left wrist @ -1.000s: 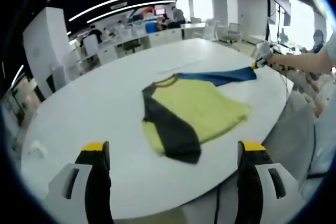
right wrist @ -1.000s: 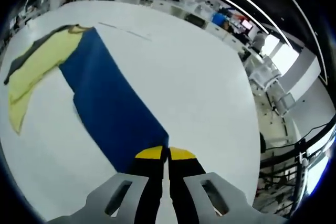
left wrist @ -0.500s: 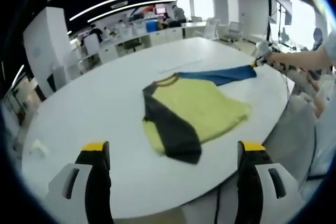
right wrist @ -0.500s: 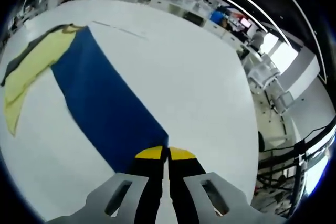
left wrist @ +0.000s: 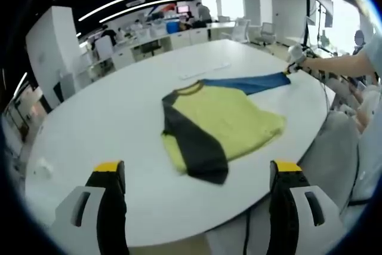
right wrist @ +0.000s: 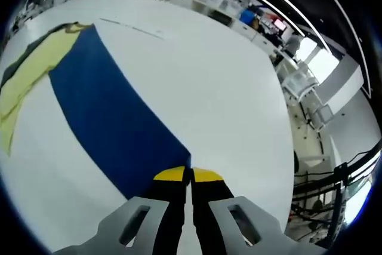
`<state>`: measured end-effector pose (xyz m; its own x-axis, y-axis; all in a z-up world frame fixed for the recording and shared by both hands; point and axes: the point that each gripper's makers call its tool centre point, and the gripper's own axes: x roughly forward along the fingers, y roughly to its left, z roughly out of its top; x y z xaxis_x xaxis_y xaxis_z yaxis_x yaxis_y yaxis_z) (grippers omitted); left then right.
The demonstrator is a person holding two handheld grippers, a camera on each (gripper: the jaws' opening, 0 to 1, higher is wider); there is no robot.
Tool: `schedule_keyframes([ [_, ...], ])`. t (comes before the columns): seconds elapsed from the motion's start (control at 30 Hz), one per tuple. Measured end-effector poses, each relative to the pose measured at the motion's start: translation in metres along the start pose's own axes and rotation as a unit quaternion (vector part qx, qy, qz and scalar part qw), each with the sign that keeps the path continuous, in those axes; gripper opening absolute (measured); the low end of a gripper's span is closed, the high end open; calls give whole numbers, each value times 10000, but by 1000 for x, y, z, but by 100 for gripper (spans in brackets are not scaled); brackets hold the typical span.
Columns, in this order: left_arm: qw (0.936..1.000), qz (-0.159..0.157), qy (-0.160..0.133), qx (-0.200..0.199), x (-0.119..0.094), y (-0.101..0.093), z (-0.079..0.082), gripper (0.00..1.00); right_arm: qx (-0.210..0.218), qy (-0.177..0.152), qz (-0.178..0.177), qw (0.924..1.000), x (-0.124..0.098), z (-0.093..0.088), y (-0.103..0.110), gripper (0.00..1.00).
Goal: Fold the garment on the visible template until the final outline fits inside the template.
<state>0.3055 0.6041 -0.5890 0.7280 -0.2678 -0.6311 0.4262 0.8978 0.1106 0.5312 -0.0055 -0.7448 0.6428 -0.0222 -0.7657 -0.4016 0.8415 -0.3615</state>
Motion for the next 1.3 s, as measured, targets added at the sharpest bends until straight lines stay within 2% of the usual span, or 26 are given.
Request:
schedule_keyframes([
  [0.2,10000,28,35,-31,-1,1,-2,97,125,15,2,9999,3,-1,-3,3],
  [0.37,10000,29,66,-43,-2,1,-4,97,8,106,47,9999,12,-1,-3,3],
  [0.9,9999,-18,34,-118,1,-2,-3,97,37,276,89,9996,25,-8,-5,3],
  [1.1,9999,-1,51,-144,0,-2,-4,97,15,262,82,9996,28,-5,-6,3],
  [1.3,9995,-101,-132,-254,-1,-7,3,97,-33,260,100,9996,28,-5,-5,3],
])
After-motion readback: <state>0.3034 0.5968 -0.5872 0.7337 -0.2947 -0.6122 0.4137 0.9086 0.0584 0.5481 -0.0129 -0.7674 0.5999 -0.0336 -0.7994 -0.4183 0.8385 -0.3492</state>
